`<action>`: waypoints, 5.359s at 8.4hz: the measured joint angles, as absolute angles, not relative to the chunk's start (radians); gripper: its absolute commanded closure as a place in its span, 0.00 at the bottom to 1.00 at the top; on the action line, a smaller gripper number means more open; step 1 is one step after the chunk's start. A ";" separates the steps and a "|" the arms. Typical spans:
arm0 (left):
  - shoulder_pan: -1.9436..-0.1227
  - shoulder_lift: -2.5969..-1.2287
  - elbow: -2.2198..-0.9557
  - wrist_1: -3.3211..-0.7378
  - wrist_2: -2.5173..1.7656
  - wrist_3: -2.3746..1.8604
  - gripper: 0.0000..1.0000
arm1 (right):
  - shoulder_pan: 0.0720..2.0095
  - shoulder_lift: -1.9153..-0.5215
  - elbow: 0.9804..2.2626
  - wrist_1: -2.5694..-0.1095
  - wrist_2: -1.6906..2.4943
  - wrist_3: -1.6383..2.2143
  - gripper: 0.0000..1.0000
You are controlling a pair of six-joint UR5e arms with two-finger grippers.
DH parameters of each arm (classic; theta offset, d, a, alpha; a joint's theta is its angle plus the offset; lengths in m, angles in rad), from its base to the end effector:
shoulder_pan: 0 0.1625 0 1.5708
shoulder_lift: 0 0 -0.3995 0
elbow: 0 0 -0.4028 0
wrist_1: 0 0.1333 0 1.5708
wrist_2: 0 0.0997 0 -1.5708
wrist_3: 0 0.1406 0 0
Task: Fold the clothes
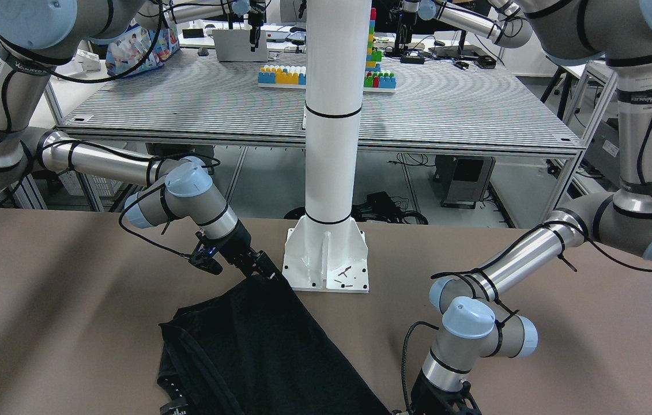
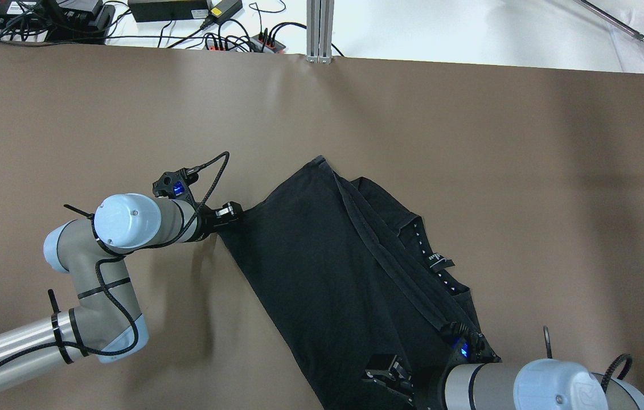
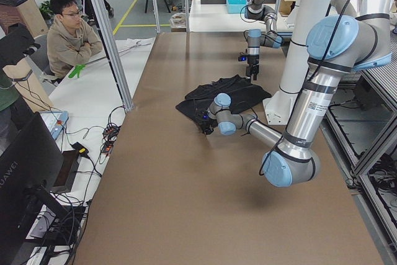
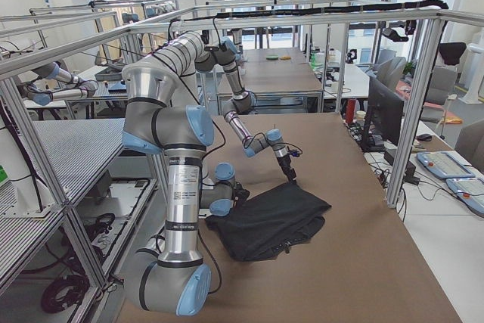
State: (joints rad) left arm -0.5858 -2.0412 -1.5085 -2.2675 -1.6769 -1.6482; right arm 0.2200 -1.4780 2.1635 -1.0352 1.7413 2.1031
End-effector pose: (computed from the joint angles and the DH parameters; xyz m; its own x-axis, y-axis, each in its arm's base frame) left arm 0.5349 -0.4970 0.3325 0.3369 -0.3158 -0.8870 0.4985 0.8590 -0.1165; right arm -0.4769 -0.2188 0.2591 0.2579 0.5702 0.7800 -0.2210 0.8207 -0.5269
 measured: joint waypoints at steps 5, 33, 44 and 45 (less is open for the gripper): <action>-0.588 -2.059 -1.509 -2.266 -1.685 -1.640 1.00 | 0.216 -1.479 2.164 -1.035 1.739 2.105 0.05; -0.852 -2.496 -0.950 -2.322 -1.770 -1.373 0.00 | 0.354 -1.117 1.907 -1.700 1.692 1.098 0.61; -0.851 -2.442 -1.014 -2.321 -1.769 -1.394 0.00 | 0.338 -1.286 2.074 -1.705 1.682 1.131 1.00; -0.851 -2.441 -1.015 -2.321 -1.769 -1.399 0.00 | 0.256 -1.329 2.107 -1.701 1.648 1.273 1.00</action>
State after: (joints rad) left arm -0.8508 -2.4408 -1.0146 -2.3209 -1.7688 -1.3992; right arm 0.2556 -1.3286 2.1075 -1.7011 1.6482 1.2733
